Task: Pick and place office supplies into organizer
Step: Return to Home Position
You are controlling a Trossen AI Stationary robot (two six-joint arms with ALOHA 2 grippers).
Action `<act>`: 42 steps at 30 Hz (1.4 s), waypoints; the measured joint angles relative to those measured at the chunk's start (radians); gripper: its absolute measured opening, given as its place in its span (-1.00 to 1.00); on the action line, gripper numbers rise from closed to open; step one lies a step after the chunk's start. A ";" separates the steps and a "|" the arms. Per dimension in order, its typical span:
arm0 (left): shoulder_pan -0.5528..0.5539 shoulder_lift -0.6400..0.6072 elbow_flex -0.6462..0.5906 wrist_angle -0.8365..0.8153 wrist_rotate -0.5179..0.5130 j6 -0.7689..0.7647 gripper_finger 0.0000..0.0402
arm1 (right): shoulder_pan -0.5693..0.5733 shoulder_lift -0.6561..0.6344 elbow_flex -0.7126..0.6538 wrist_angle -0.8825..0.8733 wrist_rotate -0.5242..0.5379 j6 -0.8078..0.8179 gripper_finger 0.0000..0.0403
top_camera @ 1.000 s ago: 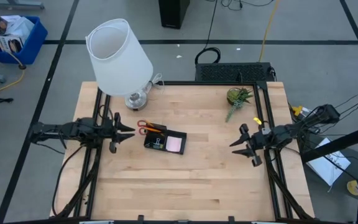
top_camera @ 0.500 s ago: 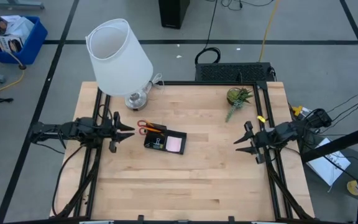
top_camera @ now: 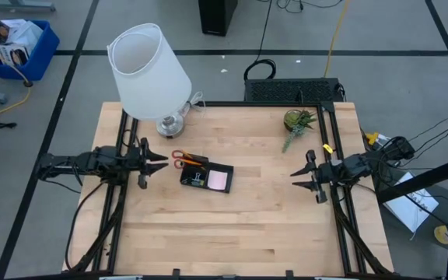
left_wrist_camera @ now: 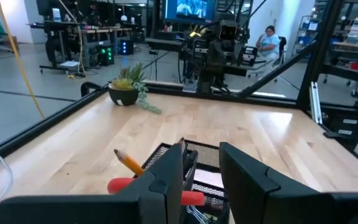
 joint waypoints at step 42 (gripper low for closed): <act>0.000 0.001 -0.001 -0.084 0.001 -0.183 -0.46 | 0.000 0.000 -0.011 0.299 0.000 -0.023 -0.40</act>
